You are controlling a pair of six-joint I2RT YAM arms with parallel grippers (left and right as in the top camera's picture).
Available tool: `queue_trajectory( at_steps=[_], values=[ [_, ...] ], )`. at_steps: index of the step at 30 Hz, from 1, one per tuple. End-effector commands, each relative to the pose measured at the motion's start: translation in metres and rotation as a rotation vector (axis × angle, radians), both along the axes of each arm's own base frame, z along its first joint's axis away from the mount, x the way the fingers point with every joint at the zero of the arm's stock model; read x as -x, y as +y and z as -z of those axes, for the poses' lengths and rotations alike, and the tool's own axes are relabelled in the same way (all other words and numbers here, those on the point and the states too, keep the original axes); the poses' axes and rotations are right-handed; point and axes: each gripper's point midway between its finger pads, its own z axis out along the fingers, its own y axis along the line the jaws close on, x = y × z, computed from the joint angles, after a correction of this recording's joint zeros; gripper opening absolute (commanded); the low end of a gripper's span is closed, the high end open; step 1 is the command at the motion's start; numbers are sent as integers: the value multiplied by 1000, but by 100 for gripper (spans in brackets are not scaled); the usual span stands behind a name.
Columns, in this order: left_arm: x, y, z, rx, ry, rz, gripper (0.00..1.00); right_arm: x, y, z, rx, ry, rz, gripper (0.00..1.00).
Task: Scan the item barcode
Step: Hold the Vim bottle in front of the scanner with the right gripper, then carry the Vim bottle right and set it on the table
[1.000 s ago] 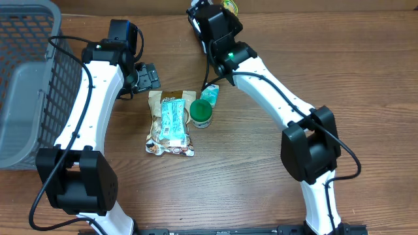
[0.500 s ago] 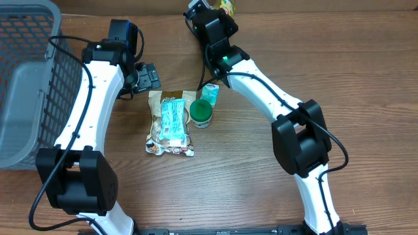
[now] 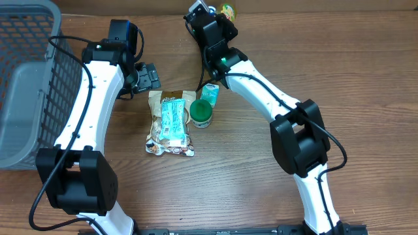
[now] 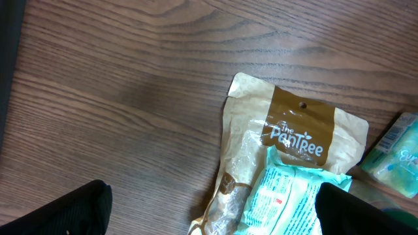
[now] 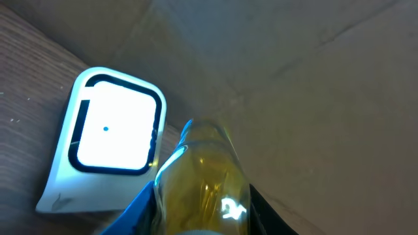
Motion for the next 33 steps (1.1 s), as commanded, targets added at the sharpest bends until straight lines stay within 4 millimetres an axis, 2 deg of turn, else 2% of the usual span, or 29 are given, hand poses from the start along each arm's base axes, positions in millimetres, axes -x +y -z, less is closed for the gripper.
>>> queue_trajectory(
  at_steps=[1,4,6,10,13,18,26,28,30,33],
  values=[
    [-4,-2,-10,-10,-31,19,99,22,-16,-117,-192,-170,64,23],
    [-4,-2,-10,-10,-31,19,100,41,-41,-145,-304,-152,113,23],
    [-4,-2,-10,-10,-31,19,99,54,-59,-153,-383,-111,142,23],
    [-4,-2,-10,-10,-31,19,100,80,-98,-148,-560,41,210,24],
    [-4,-2,-10,-10,-31,19,100,92,-134,-125,-663,174,308,24],
    [-4,-2,-10,-10,-31,19,100,105,-204,-70,-758,376,481,24],
    [-4,-2,-10,-10,-31,19,100,130,-287,-4,-865,525,673,24],
    [-4,-2,-10,-10,-31,19,99,140,-303,13,-867,550,725,24],
    [-4,-2,-10,-10,-31,19,99,154,-316,33,-867,590,780,30],
    [-4,-2,-10,-10,-31,19,100,163,-323,48,-864,617,808,31]
  ],
)
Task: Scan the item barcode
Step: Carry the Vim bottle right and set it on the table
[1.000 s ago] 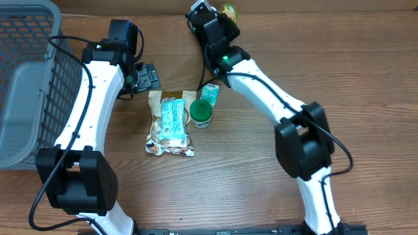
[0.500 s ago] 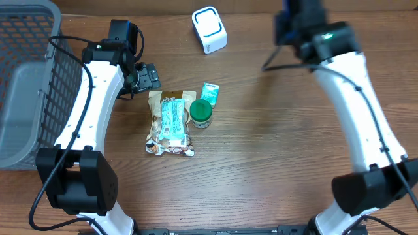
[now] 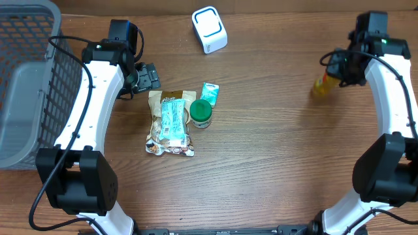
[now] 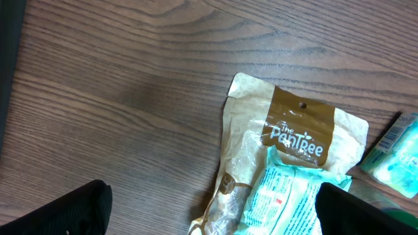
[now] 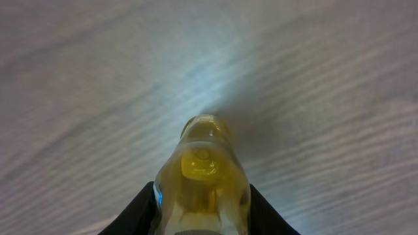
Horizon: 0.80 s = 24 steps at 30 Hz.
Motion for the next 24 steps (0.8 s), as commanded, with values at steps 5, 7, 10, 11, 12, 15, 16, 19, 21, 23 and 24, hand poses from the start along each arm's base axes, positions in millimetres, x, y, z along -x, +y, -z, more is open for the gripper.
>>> queue_trajectory(
  at_steps=[5,7,10,11,12,15,16,19,21,23,24],
  values=[
    [-4,-2,-10,-10,-31,19,100,8,-1,13,-21,18,5,31],
    [-4,-2,-10,-10,-31,19,100,9,0,14,-23,22,3,32],
    [-4,-2,-10,-10,-31,19,99,13,2,18,-25,40,1,32],
    [-4,-2,-10,-10,-31,19,100,15,2,19,-26,48,1,32],
    [-4,-2,-10,-10,-31,19,100,16,2,20,-27,53,1,32],
    [-4,-2,-10,-10,-31,19,99,19,3,24,-27,64,-3,35],
    [-4,-2,-10,-10,-31,19,100,19,2,25,-24,67,-4,36],
    [-4,-2,-10,-10,-31,19,100,19,2,25,-24,67,-4,43],
    [-4,-2,-10,-10,-31,19,100,19,2,25,-25,68,-4,51],
    [-4,-2,-10,-10,-31,19,100,20,3,26,-25,71,-4,59],
    [-4,-2,-10,-10,-31,19,100,20,3,26,-26,71,-5,64]
  ],
)
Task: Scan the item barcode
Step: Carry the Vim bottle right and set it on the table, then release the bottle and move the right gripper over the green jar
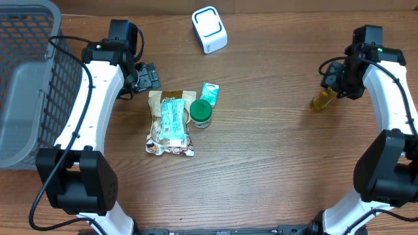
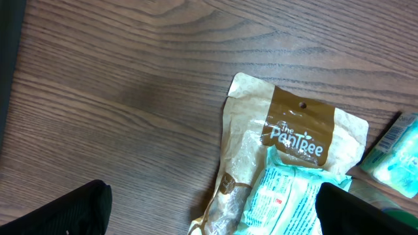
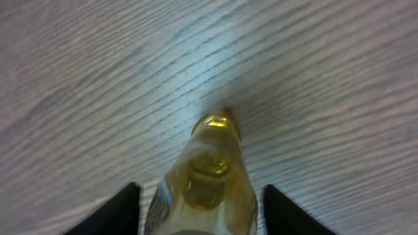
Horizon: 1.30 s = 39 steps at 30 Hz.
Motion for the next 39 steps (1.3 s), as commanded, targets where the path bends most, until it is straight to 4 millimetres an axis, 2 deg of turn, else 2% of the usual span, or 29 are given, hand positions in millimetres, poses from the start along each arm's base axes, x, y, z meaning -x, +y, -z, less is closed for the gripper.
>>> queue_trajectory(
  at_steps=[1,4,7,11,12,15,17,19,25,29,34,37,39],
  values=[
    [-4,-2,-10,-10,-31,19,100,-1,2,-4,5,-12,-9,68],
    [-4,-2,-10,-10,-31,19,99,-2,1,-5,7,-17,-9,71],
    [-4,-2,-10,-10,-31,19,100,-13,-6,-17,41,-60,-1,71],
    [-4,-2,-10,-10,-31,19,100,-31,-10,-65,70,-149,3,71],
    [-4,-2,-10,-10,-31,19,100,-37,-6,-87,74,-185,-6,71],
    [-4,-2,-10,-10,-31,19,100,-40,6,-111,73,-215,-32,71],
    [-4,-2,-10,-10,-31,19,100,-40,18,-119,71,-219,-60,71],
    [-4,-2,-10,-10,-31,19,99,-38,34,-120,65,-208,-95,71],
    [-4,-2,-10,-10,-31,19,100,-19,105,-110,5,-124,-173,74],
    [-4,-2,-10,-10,-31,19,99,-8,170,-109,-60,-113,-247,74],
    [-4,-2,-10,-10,-31,19,99,3,239,-110,-87,-145,-375,77],
    [-4,-2,-10,-10,-31,19,99,7,277,-112,-121,-185,-415,96],
    [-4,-2,-10,-10,-31,19,100,7,305,-119,-143,-239,-468,100]
  ],
)
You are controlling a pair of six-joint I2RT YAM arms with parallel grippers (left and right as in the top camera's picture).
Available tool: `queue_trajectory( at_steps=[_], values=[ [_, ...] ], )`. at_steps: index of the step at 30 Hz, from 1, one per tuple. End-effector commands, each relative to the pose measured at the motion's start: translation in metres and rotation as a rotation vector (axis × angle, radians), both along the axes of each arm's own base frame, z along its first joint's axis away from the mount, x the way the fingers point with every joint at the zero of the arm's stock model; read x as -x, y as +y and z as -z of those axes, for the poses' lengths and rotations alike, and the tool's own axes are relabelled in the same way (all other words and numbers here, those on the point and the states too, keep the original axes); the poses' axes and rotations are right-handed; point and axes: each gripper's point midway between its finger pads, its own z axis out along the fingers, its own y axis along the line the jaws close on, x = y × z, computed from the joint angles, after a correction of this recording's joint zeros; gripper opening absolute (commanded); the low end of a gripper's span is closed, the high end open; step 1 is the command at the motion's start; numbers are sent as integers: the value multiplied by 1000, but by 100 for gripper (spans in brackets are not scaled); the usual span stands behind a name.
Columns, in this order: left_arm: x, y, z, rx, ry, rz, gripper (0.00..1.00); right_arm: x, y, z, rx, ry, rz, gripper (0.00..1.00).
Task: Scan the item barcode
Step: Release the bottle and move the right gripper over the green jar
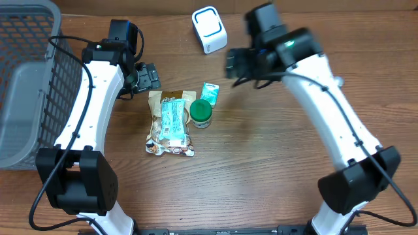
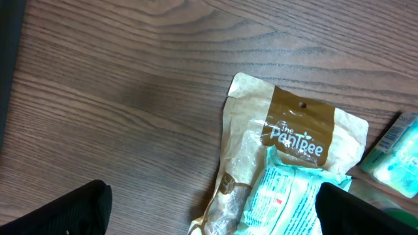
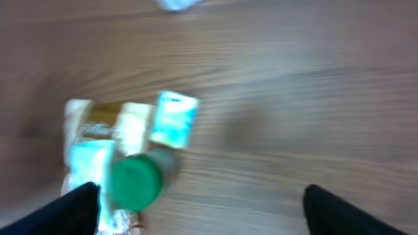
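Note:
The white scanner point(image 1: 209, 29) stands at the back of the table. A brown snack bag point(image 1: 168, 124) lies mid-table with a teal packet point(image 1: 174, 119) on top of it. Beside it stand a green-capped jar point(image 1: 201, 113) and a small teal packet point(image 1: 209, 93). My right gripper point(image 1: 236, 64) hangs open and empty over the table, right of the pile; its blurred wrist view shows the jar point(image 3: 134, 183) and small packet point(image 3: 174, 119) ahead. My left gripper point(image 1: 147, 77) is open just behind the bag point(image 2: 287, 150). The yellow bottle is out of sight.
A grey wire basket point(image 1: 26, 85) fills the left edge of the table. My right arm point(image 1: 326, 111) stretches across the table's right half and covers part of it.
My right gripper was open around the yellow bottle standing at the table's right side. Now it is empty near the middle, beside the pile. The left arm has not moved.
My right gripper held the yellow bottle next to the scanner at the back. Then it held the bottle over the table's right side. Then its jaws stood open around the bottle on the table. Now it is empty by the pile.

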Motion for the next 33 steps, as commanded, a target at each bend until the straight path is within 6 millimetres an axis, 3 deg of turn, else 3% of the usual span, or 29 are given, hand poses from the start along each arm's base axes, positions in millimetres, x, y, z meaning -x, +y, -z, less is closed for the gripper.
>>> queue_trajectory(
  at_steps=[1,6,12,26,33],
  values=[
    [-4,-2,-10,-10,-31,19,100,5,35,-10,-59,-46,-30,100],
    [-4,-2,-10,-10,-31,19,99,15,74,-16,-101,-82,-95,100],
    [-4,-2,-10,-10,-31,19,99,16,71,-10,-106,-67,61,100],
    [-4,-2,-10,-10,-31,19,100,29,67,79,-76,46,118,94],
    [-4,-2,-10,-10,-31,19,100,32,75,102,-105,62,140,92]
  ],
)
